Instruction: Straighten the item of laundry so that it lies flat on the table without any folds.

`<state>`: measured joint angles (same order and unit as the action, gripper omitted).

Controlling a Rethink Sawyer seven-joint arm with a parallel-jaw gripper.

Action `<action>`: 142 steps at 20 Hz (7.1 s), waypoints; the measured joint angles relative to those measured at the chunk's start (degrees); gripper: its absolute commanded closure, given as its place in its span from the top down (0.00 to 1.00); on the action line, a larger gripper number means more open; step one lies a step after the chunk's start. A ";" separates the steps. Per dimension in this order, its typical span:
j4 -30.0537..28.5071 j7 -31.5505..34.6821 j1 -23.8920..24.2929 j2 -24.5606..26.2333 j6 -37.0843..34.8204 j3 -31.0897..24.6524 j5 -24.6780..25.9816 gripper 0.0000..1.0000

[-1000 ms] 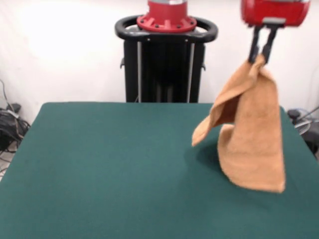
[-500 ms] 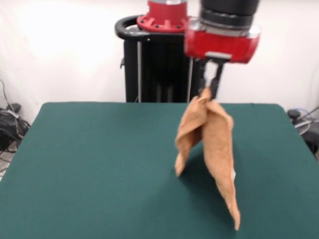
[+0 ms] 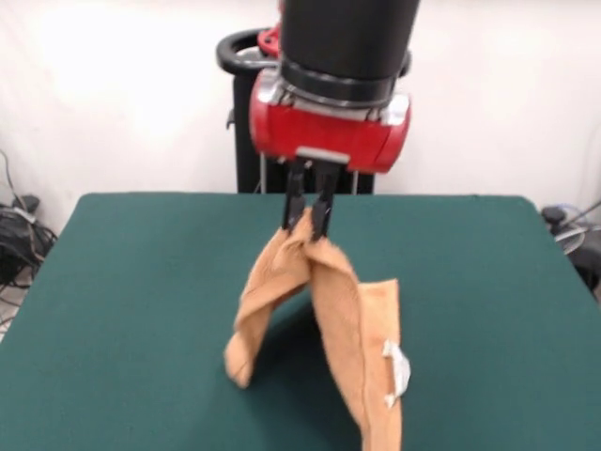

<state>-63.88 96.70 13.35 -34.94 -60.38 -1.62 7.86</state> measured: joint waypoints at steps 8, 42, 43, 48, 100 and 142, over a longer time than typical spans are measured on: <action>13.97 -4.60 2.10 8.23 -1.68 -4.43 3.04 0.00; 51.99 -22.51 8.27 21.83 -27.38 -23.15 14.43 1.00; 52.65 -24.32 8.83 22.08 -27.80 -24.37 15.60 1.00; 54.70 -31.33 11.56 23.01 -28.24 -30.81 21.78 1.00; 26.46 -29.55 13.61 15.88 -15.68 -28.09 18.61 1.00; 22.10 -29.55 17.48 24.42 -5.73 -19.37 18.58 1.00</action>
<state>-41.78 67.15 30.83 -10.52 -66.11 -20.99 26.44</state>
